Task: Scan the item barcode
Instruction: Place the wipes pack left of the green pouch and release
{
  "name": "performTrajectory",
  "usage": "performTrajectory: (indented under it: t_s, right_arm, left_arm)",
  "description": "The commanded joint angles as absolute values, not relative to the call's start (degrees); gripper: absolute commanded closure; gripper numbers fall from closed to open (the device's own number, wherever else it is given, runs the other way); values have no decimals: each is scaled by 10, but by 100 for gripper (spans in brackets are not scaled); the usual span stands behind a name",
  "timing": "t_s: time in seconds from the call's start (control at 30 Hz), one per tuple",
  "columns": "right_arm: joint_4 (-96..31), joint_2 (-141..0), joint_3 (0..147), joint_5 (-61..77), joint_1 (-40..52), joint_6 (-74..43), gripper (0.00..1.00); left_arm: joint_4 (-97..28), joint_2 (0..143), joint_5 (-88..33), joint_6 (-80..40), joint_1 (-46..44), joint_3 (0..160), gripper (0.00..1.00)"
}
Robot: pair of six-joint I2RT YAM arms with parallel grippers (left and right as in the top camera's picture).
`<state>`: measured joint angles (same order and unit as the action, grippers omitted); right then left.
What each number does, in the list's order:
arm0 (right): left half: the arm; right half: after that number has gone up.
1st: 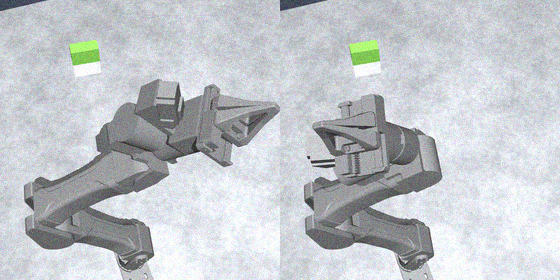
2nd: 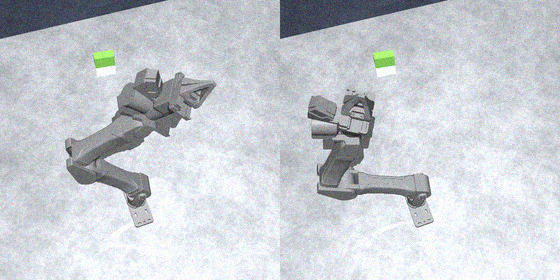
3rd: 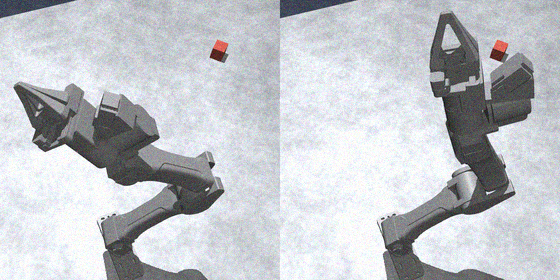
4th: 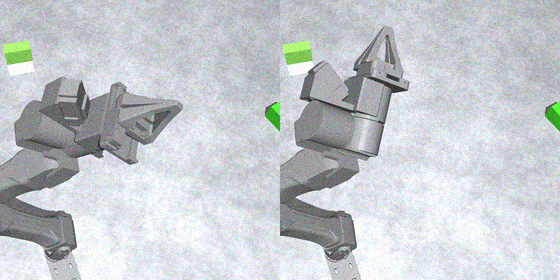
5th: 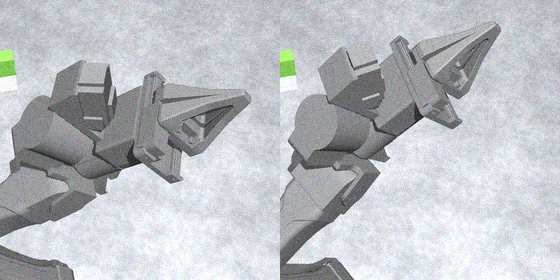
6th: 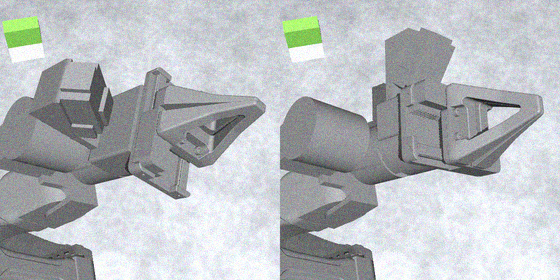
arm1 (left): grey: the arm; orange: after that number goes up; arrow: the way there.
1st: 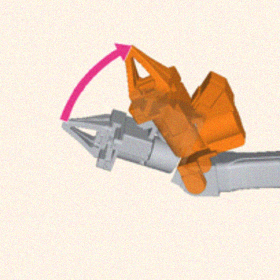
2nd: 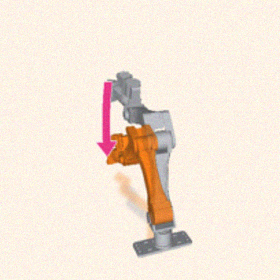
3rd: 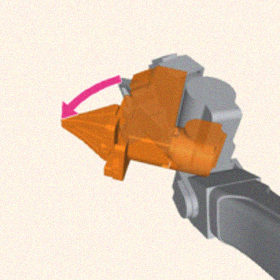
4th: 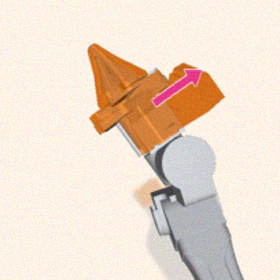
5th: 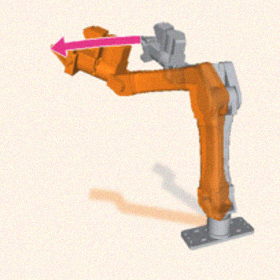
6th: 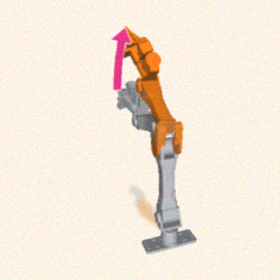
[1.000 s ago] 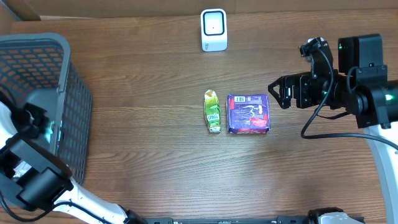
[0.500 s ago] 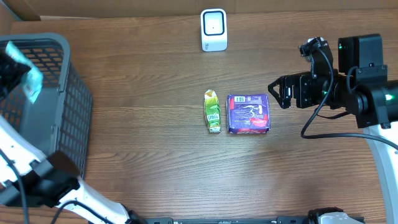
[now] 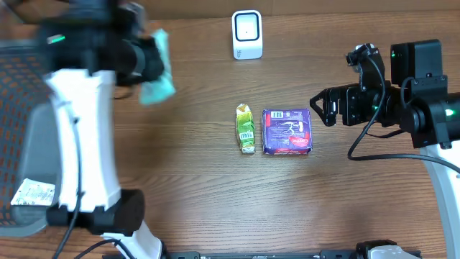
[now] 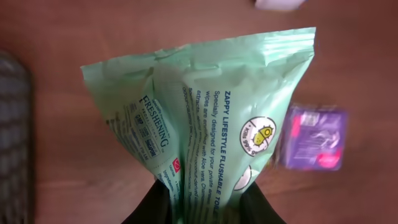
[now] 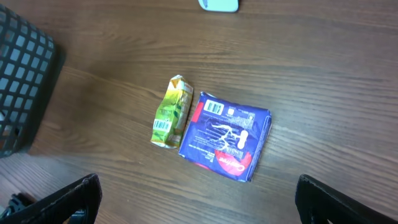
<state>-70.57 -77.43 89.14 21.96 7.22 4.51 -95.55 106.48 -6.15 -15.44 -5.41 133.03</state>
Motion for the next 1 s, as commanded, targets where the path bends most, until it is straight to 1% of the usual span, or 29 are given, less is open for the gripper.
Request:
performTrajectory:
  t_s: [0.0, 0.23, 0.3, 0.33, 0.47, 0.5, 0.57, 0.67, 0.8, 0.97]
  right_arm:
    - [-708, -775, 901, 215, 74, 45, 0]
    - [-709, -775, 901, 215, 74, 45, 0]
    - [-708, -775, 901, 215, 74, 45, 0]
    - [-708, -775, 901, 215, 74, 45, 0]
    - [-710, -775, 901, 215, 74, 45, 0]
    - [-711, -775, 901, 215, 74, 45, 0]
    - [-711, -775, 901, 215, 74, 45, 0]
    - [-710, -775, 901, 215, 74, 45, 0]
    - [-711, -775, 901, 215, 74, 45, 0]
    - [-713, -775, 901, 215, 74, 45, 0]
  left_arm:
    - [-907, 1087, -13, -229, -105, 1208, 96]
    - [-700, 1087, -15, -277, -178, 971, 96]
    - [-643, 1087, -14, -277, -192, 921, 93]
    - [-621, 1087, -12, -277, -196, 902, 90]
    - [-561, 1087, -11, -279, -203, 847, 67]
    - [-555, 1087, -11, -279, -203, 842, 60]
    - [-553, 1087, -10, -279, -202, 842, 51]
    - [-557, 1087, -11, -279, -194, 858, 43]
    - [-607, 1086, -9, -264, -177, 934, 41]
    - [-741, 1086, 37, -246, -149, 1120, 40]
